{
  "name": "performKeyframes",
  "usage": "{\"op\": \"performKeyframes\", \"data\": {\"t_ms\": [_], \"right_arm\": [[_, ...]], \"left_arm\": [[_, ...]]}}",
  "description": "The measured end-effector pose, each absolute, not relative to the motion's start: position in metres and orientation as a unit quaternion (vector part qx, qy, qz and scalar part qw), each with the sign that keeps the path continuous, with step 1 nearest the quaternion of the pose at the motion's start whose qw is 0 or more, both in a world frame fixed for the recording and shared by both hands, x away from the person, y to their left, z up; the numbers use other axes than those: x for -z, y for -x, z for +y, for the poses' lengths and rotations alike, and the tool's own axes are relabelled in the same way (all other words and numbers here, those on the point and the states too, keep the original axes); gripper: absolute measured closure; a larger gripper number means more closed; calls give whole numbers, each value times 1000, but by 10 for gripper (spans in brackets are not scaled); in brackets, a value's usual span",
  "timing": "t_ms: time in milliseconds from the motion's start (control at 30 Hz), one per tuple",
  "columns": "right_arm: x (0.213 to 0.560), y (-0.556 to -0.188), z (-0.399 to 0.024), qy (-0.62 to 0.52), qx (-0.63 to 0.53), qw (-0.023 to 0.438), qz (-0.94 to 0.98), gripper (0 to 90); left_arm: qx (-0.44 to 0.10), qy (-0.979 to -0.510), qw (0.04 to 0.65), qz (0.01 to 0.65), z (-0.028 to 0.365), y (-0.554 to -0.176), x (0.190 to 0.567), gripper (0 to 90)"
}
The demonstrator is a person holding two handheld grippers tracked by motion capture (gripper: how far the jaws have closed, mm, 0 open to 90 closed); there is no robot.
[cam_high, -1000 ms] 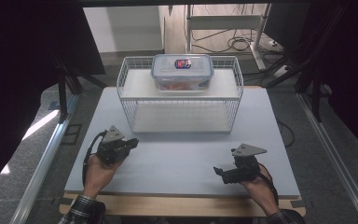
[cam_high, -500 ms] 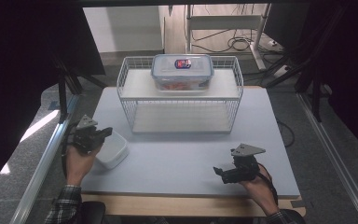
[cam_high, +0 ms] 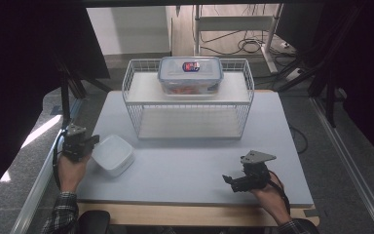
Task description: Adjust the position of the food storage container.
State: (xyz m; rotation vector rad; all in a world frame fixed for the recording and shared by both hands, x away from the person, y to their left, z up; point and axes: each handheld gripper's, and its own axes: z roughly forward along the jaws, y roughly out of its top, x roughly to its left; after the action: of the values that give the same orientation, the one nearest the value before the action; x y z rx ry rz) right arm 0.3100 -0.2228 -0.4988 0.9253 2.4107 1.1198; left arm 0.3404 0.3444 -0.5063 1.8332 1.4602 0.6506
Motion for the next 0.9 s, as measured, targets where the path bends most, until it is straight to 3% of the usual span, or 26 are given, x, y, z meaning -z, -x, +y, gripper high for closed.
{"op": "performKeyframes", "data": {"t_ms": [367,900], "right_arm": [[500,-310,-223,-321,-387,160,849,30],[499,-310,-224,-323,-385,164,849,30]], "left_arm": [[-238,-704,350,571,337,-332,512,900],[-192,-730,372,541,286,-312,510,900]]}}
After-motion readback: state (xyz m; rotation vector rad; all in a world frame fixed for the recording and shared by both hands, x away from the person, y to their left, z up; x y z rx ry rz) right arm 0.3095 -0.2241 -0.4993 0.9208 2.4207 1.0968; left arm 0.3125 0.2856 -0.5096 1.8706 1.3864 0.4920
